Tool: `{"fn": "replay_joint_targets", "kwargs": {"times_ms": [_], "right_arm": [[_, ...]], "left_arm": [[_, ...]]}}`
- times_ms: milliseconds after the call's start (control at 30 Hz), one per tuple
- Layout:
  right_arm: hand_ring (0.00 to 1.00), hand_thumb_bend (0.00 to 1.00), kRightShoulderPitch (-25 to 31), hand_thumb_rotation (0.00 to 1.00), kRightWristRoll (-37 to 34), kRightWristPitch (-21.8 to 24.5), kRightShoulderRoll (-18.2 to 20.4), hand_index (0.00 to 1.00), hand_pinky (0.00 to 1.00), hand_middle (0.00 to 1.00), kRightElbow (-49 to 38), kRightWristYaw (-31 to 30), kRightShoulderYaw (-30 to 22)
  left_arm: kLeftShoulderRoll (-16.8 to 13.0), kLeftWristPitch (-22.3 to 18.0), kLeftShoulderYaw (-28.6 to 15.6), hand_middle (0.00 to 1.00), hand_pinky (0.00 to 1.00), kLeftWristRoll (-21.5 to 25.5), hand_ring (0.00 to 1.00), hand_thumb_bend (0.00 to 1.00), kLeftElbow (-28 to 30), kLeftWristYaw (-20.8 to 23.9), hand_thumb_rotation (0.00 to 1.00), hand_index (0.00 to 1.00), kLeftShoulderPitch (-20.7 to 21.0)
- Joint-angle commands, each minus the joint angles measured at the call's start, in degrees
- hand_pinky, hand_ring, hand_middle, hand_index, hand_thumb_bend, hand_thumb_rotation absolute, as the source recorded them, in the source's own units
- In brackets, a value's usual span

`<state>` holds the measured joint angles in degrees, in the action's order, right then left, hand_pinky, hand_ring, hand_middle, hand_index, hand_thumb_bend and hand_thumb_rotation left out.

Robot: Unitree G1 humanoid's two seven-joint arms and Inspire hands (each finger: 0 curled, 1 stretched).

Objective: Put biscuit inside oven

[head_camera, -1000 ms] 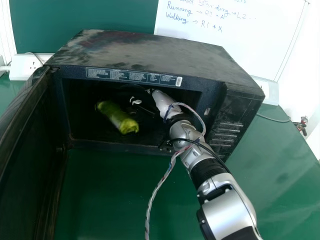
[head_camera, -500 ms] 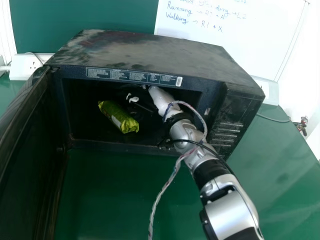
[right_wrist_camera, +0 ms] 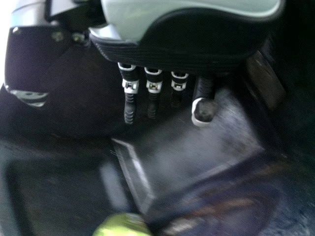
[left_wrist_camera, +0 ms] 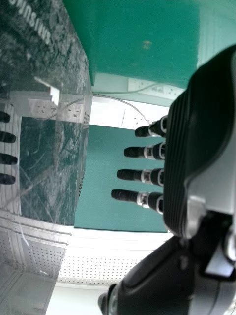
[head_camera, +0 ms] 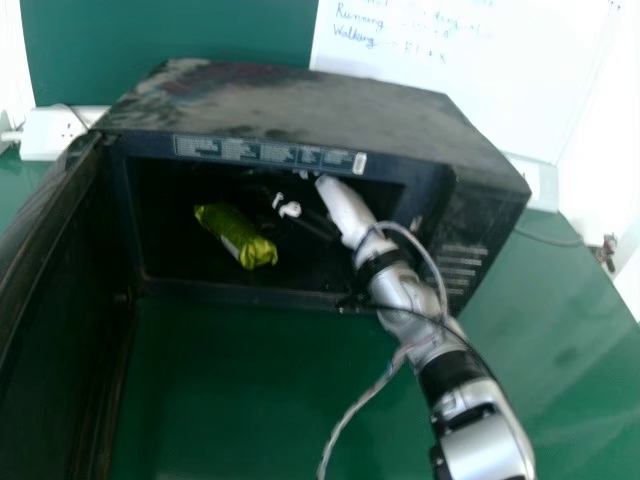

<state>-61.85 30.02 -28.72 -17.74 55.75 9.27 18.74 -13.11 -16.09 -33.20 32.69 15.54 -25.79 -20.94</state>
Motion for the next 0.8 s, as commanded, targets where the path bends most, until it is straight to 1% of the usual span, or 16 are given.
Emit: {"fn": "replay_joint_targets", "kwargs": {"times_ms": [0, 100, 233, 333, 400, 567, 667, 767], "right_arm": [[1.00, 0.83, 3.7, 0.49, -0.6, -0.9, -2.5, 0.82, 0.00, 0.93, -3.8, -0.4, -1.1], [1.00, 0.83, 6.7, 0.48, -1.3, -1.4, -3.9, 0.82, 0.00, 0.92, -8.1, -1.8, -2.1], [1.00, 0.83, 10.2, 0.47, -2.1, 0.7, -5.1, 0.81, 0.00, 0.92, -14.2, -4.5, -3.6], [1.00, 0.83, 12.8, 0.47, -2.6, 2.5, -5.7, 0.81, 0.00, 0.91, -18.9, -6.5, -4.8], [1.00, 0.83, 14.5, 0.47, -3.3, 3.0, -5.9, 0.82, 0.00, 0.92, -21.7, -7.4, -5.5], [1.00, 0.82, 18.9, 0.47, -4.7, 4.9, -6.7, 0.81, 0.00, 0.92, -28.6, -10.5, -7.4], [1.00, 0.82, 21.8, 0.47, -7.0, 6.9, -6.9, 0.81, 0.00, 0.91, -33.2, -13.3, -9.0], [1.00, 0.83, 25.2, 0.48, -9.2, 7.2, -7.7, 0.81, 0.00, 0.92, -38.0, -16.1, -10.6]], "left_arm": [[-0.5, -0.2, -0.4, 0.76, 0.64, 0.2, 0.73, 0.83, -0.1, 0.0, 0.81, 0.78, -0.2], [-0.6, 0.0, -0.4, 0.76, 0.63, 0.5, 0.72, 0.81, -0.1, 0.0, 0.80, 0.79, -0.1], [-0.6, -0.1, -0.4, 0.78, 0.66, 0.9, 0.75, 0.80, -0.3, -0.2, 0.78, 0.79, -0.3], [-0.6, -0.1, -0.4, 0.80, 0.67, 0.8, 0.76, 0.80, -0.2, -0.1, 0.81, 0.79, -0.3], [-0.6, 0.0, -0.3, 0.79, 0.67, 0.7, 0.76, 0.80, 0.0, 0.0, 0.80, 0.78, -0.4], [-0.8, 0.5, -0.3, 0.79, 0.67, 1.0, 0.76, 0.82, 0.4, 0.1, 0.84, 0.78, -0.6], [-0.7, 0.6, -0.2, 0.80, 0.68, 0.8, 0.76, 0.84, 0.5, 0.2, 0.84, 0.78, -0.5], [-0.6, 0.2, -0.2, 0.81, 0.68, 0.4, 0.77, 0.83, 0.5, 0.3, 0.84, 0.78, -0.5]]}}
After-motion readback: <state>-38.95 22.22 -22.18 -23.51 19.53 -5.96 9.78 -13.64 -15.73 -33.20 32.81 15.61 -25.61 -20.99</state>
